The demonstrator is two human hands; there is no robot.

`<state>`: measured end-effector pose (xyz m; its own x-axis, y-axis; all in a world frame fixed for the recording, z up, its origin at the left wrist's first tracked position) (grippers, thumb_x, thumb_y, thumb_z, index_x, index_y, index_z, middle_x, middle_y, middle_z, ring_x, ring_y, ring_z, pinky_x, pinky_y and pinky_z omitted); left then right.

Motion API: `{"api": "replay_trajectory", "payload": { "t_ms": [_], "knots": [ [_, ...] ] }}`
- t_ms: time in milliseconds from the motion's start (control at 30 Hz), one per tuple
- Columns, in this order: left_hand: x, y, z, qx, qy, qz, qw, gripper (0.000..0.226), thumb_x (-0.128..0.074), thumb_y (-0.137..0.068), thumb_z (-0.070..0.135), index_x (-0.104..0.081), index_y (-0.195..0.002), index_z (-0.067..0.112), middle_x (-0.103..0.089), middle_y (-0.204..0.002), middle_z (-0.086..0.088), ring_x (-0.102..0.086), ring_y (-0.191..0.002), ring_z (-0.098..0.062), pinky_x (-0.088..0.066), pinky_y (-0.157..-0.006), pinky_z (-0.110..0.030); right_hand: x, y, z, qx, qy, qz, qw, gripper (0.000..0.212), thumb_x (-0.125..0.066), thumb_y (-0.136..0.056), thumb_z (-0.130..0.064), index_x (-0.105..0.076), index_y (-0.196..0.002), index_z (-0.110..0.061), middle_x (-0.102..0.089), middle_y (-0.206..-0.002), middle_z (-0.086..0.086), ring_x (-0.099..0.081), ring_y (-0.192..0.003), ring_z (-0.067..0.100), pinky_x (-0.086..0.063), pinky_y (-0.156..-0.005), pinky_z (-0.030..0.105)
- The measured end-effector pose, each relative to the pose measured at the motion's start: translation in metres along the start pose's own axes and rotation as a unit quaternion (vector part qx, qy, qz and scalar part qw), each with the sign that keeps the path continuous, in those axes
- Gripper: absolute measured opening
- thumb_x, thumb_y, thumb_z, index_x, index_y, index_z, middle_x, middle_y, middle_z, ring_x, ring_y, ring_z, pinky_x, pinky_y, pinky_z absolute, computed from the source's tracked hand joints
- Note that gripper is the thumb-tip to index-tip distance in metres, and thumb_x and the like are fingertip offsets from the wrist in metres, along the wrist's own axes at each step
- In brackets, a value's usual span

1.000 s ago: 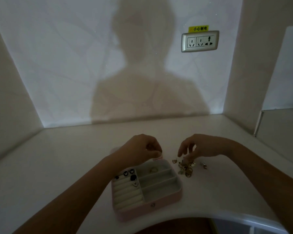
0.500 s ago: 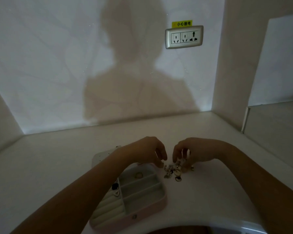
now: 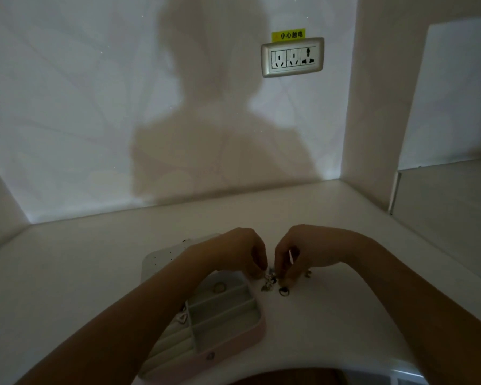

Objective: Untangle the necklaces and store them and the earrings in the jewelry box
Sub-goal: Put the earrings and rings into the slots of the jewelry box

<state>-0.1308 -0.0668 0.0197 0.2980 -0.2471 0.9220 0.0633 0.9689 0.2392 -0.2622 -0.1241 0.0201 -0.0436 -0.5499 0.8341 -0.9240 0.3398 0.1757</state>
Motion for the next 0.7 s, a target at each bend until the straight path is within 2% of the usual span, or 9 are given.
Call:
{"api": "replay_trajectory", "payload": {
  "t_ms": [67, 167, 300, 367, 533, 633, 700],
  "knots": [
    [0.0, 0.0, 0.0, 0.0, 0.0, -0.006, 1.0, 0.023, -0.073, -0.079, 0.018, -0.07, -0.102, 0.015, -0.068, -0.107, 0.001, -0.06, -0.094, -0.009, -0.042, -0.079, -0.018, -0.001, -0.001, -0.002, 0.0, 0.015, 0.007, 1.0, 0.014, -0.08, -0.072, -0.027, -0.076, -0.084, -0.024, -0.06, -0.057, -0.026, -0.052, -0.053, -0.004, -0.036, -0.054, 0.009],
    [0.001, 0.002, -0.001, -0.005, 0.006, -0.011, 1.0, 0.024, -0.073, -0.078, 0.018, -0.07, -0.102, 0.017, -0.068, -0.105, 0.001, -0.058, -0.089, -0.007, -0.043, -0.082, -0.019, -0.003, -0.001, -0.004, 0.004, 0.025, 0.019, 1.0, 0.009, -0.08, -0.071, -0.03, -0.074, -0.078, -0.028, -0.059, -0.057, -0.027, -0.051, -0.055, -0.004, -0.034, -0.053, 0.01],
    [0.006, 0.008, -0.002, -0.013, 0.021, 0.013, 1.0, 0.023, -0.072, -0.079, 0.017, -0.069, -0.102, 0.016, -0.068, -0.101, 0.003, -0.056, -0.079, -0.001, -0.041, -0.074, -0.013, -0.005, -0.002, -0.007, -0.003, 0.009, 0.01, 1.0, 0.017, -0.081, -0.071, -0.029, -0.075, -0.086, -0.024, -0.058, -0.06, -0.025, -0.051, -0.054, -0.003, -0.039, -0.053, 0.014],
    [0.008, 0.013, -0.001, -0.017, 0.033, 0.026, 0.999, 0.023, -0.072, -0.08, 0.017, -0.069, -0.102, 0.015, -0.066, -0.094, 0.006, -0.054, -0.075, 0.004, -0.038, -0.069, -0.008, -0.006, -0.002, -0.008, -0.001, 0.009, 0.009, 1.0, 0.018, -0.08, -0.072, -0.028, -0.076, -0.088, -0.022, -0.058, -0.059, -0.024, -0.05, -0.053, -0.003, -0.037, -0.051, 0.011],
    [0.015, 0.029, -0.004, -0.02, 0.06, 0.09, 0.994, 0.018, -0.068, -0.083, 0.019, -0.069, -0.101, 0.018, -0.067, -0.106, 0.004, -0.059, -0.095, -0.004, -0.044, -0.084, -0.016, -0.004, -0.002, -0.008, 0.006, 0.012, 0.035, 0.999, 0.009, -0.075, -0.077, -0.025, -0.076, -0.086, -0.023, -0.064, -0.07, -0.012, -0.048, -0.058, 0.0, -0.037, -0.057, 0.014],
    [0.021, 0.044, -0.009, -0.017, 0.139, 0.142, 0.98, 0.014, -0.066, -0.085, 0.015, -0.069, -0.098, 0.019, -0.068, -0.097, 0.006, -0.062, -0.088, -0.003, -0.045, -0.08, -0.012, 0.007, 0.003, -0.012, 0.034, -0.068, 0.11, 0.991, 0.002, -0.073, -0.079, -0.021, -0.075, -0.081, -0.022, -0.066, -0.068, -0.009, -0.049, -0.054, 0.0, -0.039, -0.056, 0.015],
    [0.022, 0.058, -0.011, -0.012, 0.269, 0.141, 0.953, 0.015, -0.066, -0.085, 0.013, -0.068, -0.099, 0.018, -0.071, -0.095, 0.003, -0.067, -0.088, -0.008, -0.051, -0.077, -0.014, 0.012, 0.005, -0.017, 0.064, -0.163, 0.173, 0.969, 0.002, -0.074, -0.079, -0.022, -0.074, -0.081, -0.021, -0.069, -0.073, -0.004, -0.054, -0.062, 0.01, -0.043, -0.062, 0.022]
  ]
}}
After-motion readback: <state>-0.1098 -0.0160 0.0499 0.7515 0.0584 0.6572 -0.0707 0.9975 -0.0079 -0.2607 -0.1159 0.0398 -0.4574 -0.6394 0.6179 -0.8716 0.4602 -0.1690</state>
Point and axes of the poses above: each hand's wrist, its own y-axis away from the middle knuckle, its own x-axis out of the back of the hand, z = x × y, the point moved 3 cm from there along -y, towards the middle knuckle
